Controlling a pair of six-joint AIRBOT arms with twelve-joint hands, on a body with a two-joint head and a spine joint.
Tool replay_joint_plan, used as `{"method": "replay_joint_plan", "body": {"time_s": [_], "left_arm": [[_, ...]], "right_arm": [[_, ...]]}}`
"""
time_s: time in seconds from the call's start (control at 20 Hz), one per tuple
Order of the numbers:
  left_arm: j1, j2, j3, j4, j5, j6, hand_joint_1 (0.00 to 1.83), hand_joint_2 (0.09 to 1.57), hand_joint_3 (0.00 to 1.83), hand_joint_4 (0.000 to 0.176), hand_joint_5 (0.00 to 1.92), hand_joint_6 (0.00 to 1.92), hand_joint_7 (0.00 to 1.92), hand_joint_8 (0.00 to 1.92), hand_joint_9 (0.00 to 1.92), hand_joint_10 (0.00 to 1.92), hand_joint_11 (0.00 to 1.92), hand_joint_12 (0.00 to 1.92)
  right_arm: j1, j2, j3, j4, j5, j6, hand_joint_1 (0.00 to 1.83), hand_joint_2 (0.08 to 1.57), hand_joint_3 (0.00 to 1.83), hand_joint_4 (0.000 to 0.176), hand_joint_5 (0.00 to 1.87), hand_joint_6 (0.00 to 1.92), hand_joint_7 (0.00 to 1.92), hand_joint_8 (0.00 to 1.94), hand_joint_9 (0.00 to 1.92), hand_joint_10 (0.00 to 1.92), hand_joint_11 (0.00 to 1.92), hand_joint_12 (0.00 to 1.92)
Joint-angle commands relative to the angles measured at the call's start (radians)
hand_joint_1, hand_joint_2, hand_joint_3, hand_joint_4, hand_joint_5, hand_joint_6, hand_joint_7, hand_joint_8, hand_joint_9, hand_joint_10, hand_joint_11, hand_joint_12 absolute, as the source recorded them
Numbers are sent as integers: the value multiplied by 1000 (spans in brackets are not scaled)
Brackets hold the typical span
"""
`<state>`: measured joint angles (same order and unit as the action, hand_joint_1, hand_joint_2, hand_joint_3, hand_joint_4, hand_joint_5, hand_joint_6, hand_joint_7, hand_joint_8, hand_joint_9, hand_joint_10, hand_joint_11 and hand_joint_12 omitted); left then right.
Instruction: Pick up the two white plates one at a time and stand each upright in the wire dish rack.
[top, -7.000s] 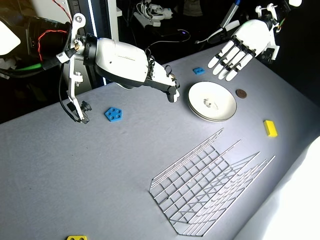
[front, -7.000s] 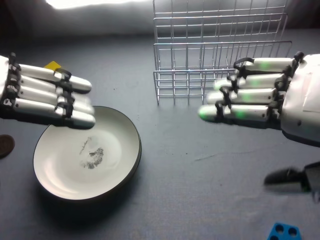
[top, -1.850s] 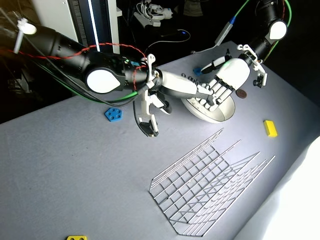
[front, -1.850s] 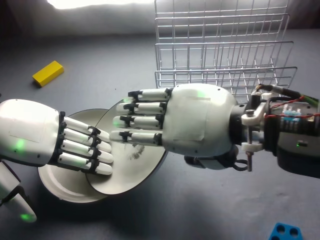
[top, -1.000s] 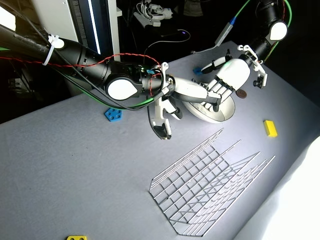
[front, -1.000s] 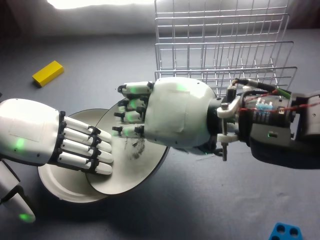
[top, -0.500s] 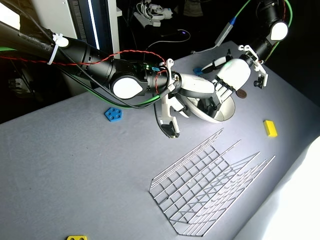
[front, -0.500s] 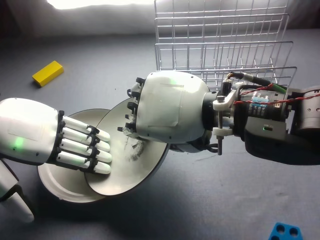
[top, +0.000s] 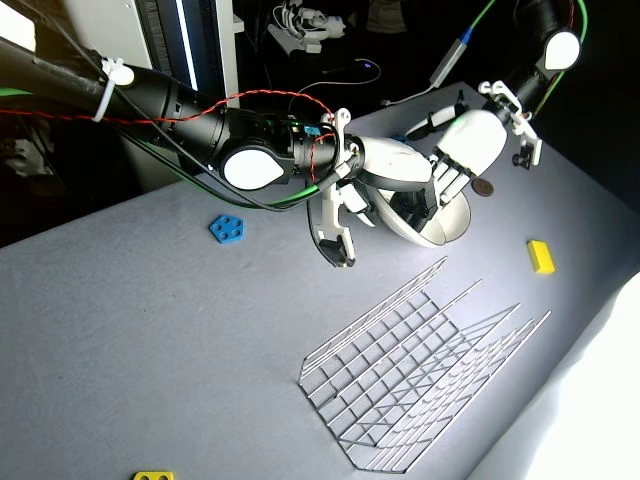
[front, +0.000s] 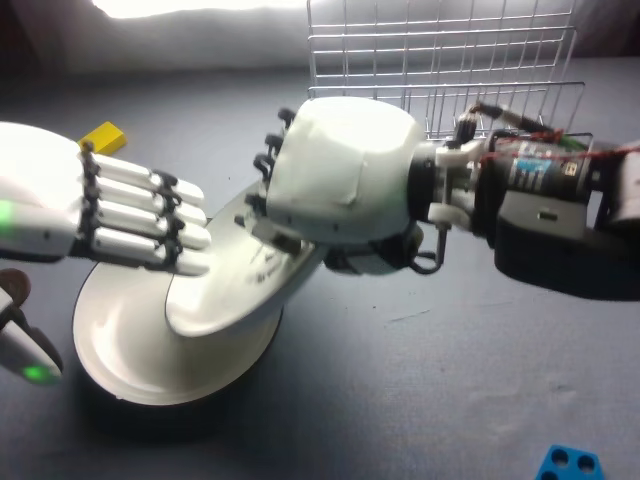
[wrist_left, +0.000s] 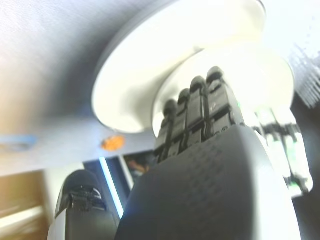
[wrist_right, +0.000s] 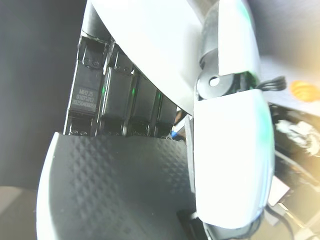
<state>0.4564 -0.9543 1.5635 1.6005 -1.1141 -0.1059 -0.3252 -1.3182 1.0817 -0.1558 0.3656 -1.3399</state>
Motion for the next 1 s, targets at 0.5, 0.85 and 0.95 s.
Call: {"method": "replay_joint_plan", "body": {"time_s": [0.5, 0.85, 0.95], "left_arm": [[-72, 188, -87, -57, -38, -182, 0, 1009, 0, 0, 27, 8, 0, 0, 0, 0, 0, 0], [-70, 256, -52, -53, -34, -185, 0, 1022, 0, 0, 0, 0, 0, 0, 0, 0, 0, 0], [-70, 268, -36, -40, -34, -198, 0, 1021, 0, 0, 0, 0, 0, 0, 0, 0, 0, 0]], "right_arm": [[121, 24, -35, 6, 54, 63, 1397, 1036, 0, 0, 1033, 827, 1127, 680, 1183, 799, 1032, 867], [212, 39, -44, 5, 2, 176, 1396, 1040, 0, 0, 1019, 832, 1127, 696, 1166, 829, 1030, 852], [244, 44, -44, 5, -12, 220, 1395, 1044, 0, 0, 1012, 852, 1118, 699, 1158, 843, 1015, 878]]}}
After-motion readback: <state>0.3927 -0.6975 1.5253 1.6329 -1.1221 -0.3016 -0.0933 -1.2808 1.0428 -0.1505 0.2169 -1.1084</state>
